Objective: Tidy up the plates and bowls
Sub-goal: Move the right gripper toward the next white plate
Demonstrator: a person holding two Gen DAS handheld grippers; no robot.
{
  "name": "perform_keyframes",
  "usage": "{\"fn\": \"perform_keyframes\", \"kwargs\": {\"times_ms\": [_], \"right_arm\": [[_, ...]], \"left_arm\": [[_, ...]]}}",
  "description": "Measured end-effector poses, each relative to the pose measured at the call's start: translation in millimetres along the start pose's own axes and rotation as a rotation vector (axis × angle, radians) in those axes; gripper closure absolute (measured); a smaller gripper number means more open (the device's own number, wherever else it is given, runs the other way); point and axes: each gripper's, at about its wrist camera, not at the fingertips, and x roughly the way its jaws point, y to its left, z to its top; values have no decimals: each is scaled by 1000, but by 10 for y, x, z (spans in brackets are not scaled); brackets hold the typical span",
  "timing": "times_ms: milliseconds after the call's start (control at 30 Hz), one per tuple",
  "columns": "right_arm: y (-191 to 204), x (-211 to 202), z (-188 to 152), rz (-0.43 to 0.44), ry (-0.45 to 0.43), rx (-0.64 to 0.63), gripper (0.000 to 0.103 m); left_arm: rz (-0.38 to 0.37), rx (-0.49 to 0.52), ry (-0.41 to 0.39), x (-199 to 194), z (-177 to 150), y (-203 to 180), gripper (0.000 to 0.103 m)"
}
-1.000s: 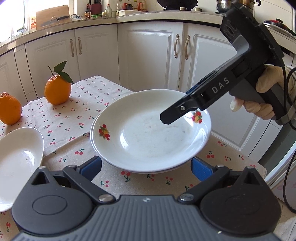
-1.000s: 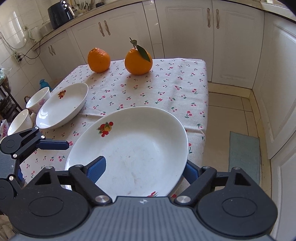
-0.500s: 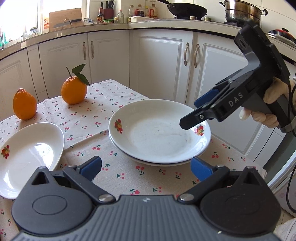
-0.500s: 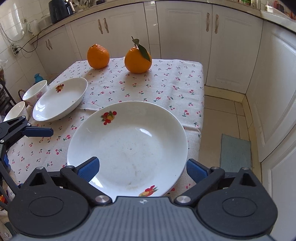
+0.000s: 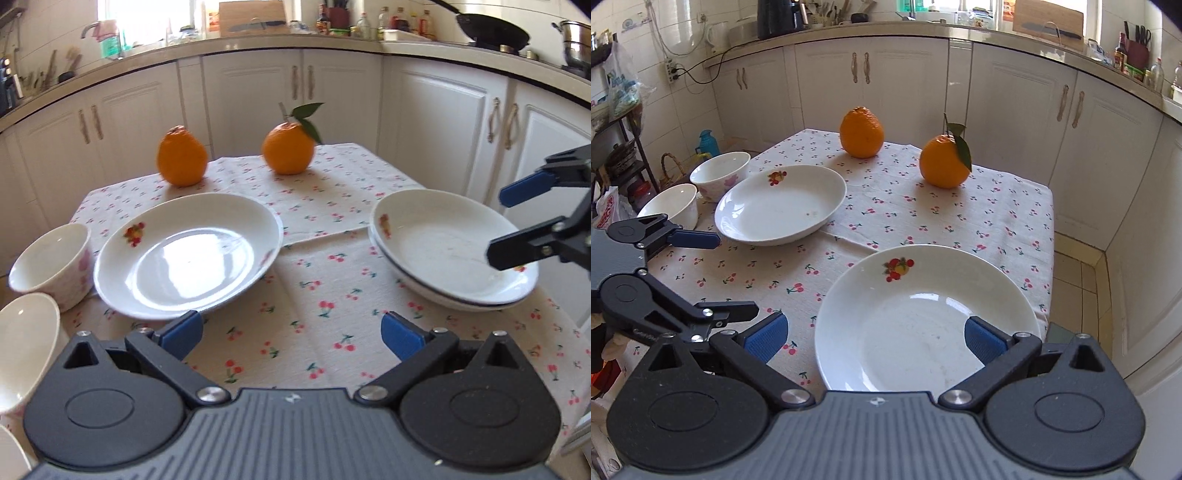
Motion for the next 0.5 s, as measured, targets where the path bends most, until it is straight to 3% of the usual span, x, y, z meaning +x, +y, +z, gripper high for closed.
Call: {"fn": "perform_keyframes", "kwargs": {"times_ms": [100, 200, 500], "right_arm": [[92, -3, 51, 17, -3, -28, 0], [154, -2, 107, 37, -3, -50, 0], [240, 184, 334, 69, 26, -110, 0]], "left_arm": [[80, -56, 26, 74, -64, 159, 1], [114, -107, 46, 131, -115, 300, 1], [137, -172, 61, 295, -174, 437, 1]]}}
